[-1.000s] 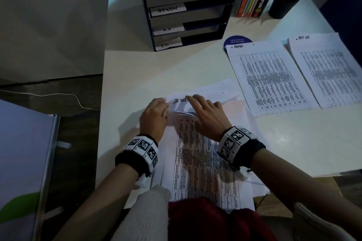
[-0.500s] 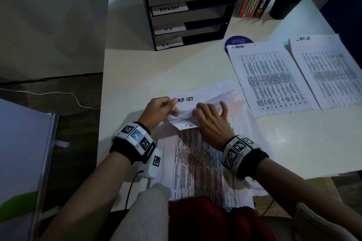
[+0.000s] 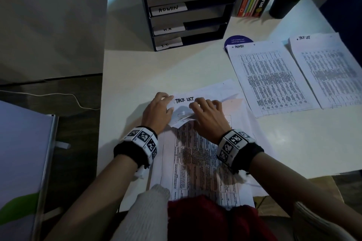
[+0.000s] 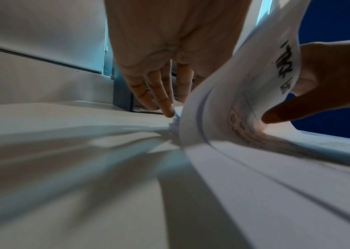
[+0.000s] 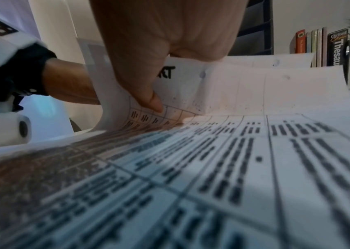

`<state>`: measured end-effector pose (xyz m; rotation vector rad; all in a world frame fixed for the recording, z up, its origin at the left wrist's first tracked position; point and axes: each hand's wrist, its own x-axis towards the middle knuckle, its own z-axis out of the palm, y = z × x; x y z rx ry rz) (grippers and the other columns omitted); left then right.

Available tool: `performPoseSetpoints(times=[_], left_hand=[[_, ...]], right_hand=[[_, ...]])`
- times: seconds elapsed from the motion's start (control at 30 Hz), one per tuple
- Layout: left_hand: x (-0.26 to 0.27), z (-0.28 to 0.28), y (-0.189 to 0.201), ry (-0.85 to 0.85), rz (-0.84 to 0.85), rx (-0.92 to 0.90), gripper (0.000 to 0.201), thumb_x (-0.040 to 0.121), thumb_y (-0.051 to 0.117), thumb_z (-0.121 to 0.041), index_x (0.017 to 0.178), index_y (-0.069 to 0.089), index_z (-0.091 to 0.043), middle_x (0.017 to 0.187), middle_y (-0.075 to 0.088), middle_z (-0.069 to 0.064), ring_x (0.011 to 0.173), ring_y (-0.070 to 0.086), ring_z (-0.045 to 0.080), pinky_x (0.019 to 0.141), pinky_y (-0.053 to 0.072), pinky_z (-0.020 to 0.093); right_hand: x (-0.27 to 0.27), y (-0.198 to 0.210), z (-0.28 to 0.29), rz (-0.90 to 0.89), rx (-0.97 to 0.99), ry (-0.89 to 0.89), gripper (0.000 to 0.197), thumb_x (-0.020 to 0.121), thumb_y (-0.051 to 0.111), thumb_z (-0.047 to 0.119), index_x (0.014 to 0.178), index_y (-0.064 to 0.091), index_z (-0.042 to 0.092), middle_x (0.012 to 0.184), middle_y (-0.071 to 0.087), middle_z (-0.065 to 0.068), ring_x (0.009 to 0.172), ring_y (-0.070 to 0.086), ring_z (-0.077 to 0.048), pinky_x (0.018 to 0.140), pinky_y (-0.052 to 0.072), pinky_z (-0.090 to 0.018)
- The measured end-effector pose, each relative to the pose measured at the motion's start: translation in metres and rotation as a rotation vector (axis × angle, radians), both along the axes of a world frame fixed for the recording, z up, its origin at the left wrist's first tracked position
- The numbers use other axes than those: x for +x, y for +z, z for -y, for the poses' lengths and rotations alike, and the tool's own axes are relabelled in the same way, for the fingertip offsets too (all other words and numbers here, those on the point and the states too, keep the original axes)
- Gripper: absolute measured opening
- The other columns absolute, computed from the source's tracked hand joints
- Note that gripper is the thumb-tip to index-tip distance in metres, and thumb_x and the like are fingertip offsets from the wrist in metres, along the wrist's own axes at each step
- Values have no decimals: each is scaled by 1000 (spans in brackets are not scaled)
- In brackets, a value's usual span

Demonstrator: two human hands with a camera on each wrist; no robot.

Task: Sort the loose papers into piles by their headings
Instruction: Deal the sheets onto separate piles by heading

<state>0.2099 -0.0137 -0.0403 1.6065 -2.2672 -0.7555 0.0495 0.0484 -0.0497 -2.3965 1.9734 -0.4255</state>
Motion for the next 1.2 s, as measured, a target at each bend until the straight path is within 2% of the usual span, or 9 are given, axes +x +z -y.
performPoseSetpoints(times=[0.2, 0.33, 0.5, 0.6, 0.67, 0.9, 0.97, 1.1, 1.2], left_hand=[[-2, -1, 1, -21, -28, -104, 16, 87, 58, -8, 100, 65, -1, 108, 57, 11, 98, 55, 26, 85, 43, 32], [-2, 1, 5, -73, -252, 99, 14, 87, 60, -12, 84, 67, 0, 95, 66, 13, 88, 54, 21, 82, 40, 30], [-2, 3, 9, 15, -394, 290, 35, 97, 41, -24, 94, 66, 1, 114, 61, 14, 87, 55, 16, 88, 40, 30], [-1, 9, -4, 25, -185, 194, 34, 97, 44, -24, 124, 55, -8, 134, 47, 9, 124, 39, 24, 105, 30, 34], [-3, 7, -7, 28, -173, 222, 38, 95, 46, -19, 131, 48, -8, 135, 43, 8, 126, 39, 23, 108, 30, 34], [-2, 6, -7, 23, -67, 6, 25, 89, 54, -11, 113, 60, -7, 128, 46, 7, 117, 46, 22, 102, 34, 35], [-2, 5, -5, -10, -60, -37, 18, 90, 53, -9, 104, 63, -3, 119, 53, 10, 109, 48, 23, 95, 35, 34], [2, 1, 2, -87, -324, 204, 22, 90, 56, -14, 69, 57, -6, 64, 49, 3, 60, 42, 12, 62, 32, 25], [8, 1, 5, -91, -423, 329, 24, 87, 60, -20, 64, 57, -16, 61, 49, -3, 57, 44, 10, 59, 35, 23]], right_hand=[[1, 0, -1, 44, 8, -17, 68, 59, 80, 14, 114, 40, 13, 110, 61, -13, 82, 62, -29, 74, 48, -43], [1, 0, 0, -26, -42, -66, 60, 62, 72, 13, 115, 44, 11, 122, 57, -16, 102, 52, -34, 76, 48, -47], [-3, -6, -10, -142, -135, -46, 45, 50, 63, 10, 91, 43, 13, 105, 64, -11, 107, 43, -27, 94, 26, -50], [-7, -4, -14, -174, -89, 25, 59, 35, 83, 15, 86, 54, 13, 84, 63, -6, 78, 61, -25, 82, 47, -49], [-7, -1, -14, -138, -43, 41, 68, 33, 88, 24, 88, 47, 15, 78, 62, -3, 68, 60, -22, 71, 51, -41], [-1, -3, -15, -96, 7, 2, 61, 52, 82, 26, 96, 41, 17, 84, 62, -3, 69, 57, -24, 64, 48, -35], [0, -1, -14, -54, 19, -34, 70, 49, 83, 21, 106, 43, 14, 96, 63, -9, 72, 60, -26, 63, 50, -37], [-1, 2, -11, 39, 24, -94, 94, 43, 83, 10, 126, 39, 8, 117, 57, -22, 78, 61, -33, 62, 51, -40], [-1, 0, -11, 5, 23, -87, 94, 44, 85, 14, 126, 39, 7, 119, 58, -19, 83, 62, -33, 64, 52, -40]])
